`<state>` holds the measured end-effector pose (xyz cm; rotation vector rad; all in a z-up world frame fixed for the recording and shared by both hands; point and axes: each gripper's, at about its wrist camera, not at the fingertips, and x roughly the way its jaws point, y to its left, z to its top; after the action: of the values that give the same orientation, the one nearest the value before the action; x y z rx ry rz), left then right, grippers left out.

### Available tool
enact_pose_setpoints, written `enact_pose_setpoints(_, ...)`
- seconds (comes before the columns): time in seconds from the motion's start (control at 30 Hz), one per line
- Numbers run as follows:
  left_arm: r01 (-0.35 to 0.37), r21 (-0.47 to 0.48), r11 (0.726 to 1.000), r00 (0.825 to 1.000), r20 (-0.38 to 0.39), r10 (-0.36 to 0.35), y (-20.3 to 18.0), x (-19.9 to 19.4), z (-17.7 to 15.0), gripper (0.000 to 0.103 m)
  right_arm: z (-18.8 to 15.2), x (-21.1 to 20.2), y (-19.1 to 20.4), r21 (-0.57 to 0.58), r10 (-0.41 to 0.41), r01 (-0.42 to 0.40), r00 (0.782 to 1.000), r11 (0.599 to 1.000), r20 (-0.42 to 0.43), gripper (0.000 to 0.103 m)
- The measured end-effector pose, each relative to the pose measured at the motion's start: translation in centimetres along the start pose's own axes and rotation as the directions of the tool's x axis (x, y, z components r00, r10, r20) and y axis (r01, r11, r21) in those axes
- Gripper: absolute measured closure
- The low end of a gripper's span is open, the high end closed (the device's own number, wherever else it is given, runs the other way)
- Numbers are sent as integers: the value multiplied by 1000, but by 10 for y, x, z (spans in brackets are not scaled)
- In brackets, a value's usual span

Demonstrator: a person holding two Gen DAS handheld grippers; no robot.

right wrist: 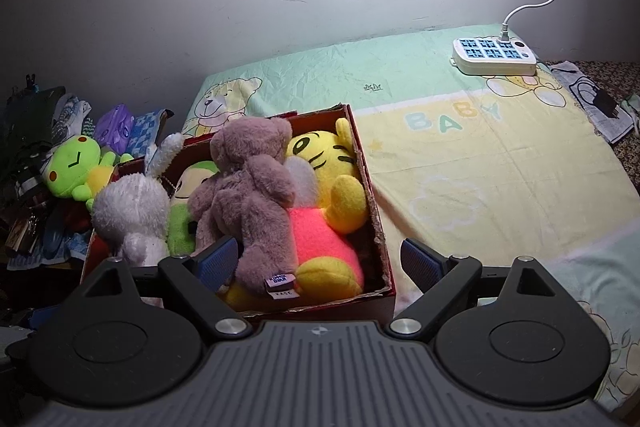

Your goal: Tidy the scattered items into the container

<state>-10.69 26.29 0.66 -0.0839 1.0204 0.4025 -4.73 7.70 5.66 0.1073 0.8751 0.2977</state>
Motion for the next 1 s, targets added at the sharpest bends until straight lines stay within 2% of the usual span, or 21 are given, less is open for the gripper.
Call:
enact_pose_setpoints(0.13,6,-16,1000,1000,-9,-6,2,2,4,14,2,6,2,-7,27,-27,999,1000,-32,12)
enact_pose_setpoints(0.43,27,2,1000,999,21,-27,-5,-4,14,15,12,8,-4,0,40,-40,999,999,-28,12)
enact_pose_setpoints(0.53,46,8,999,999,10,-46,-6,-1,18,15,15,11,-6,4,44,-44,998,999,-35,12)
enact_pose_setpoints(0.9,104,-5,995,995,2,-104,-2,1,28,15,27,18,6,-54,20,-21,1000,998,-21,12)
enact_pose_setpoints(1.0,108,-7,994,994,3,-108,-1,0,29,15,28,20,10,-78,-9,8,1000,997,-14,12)
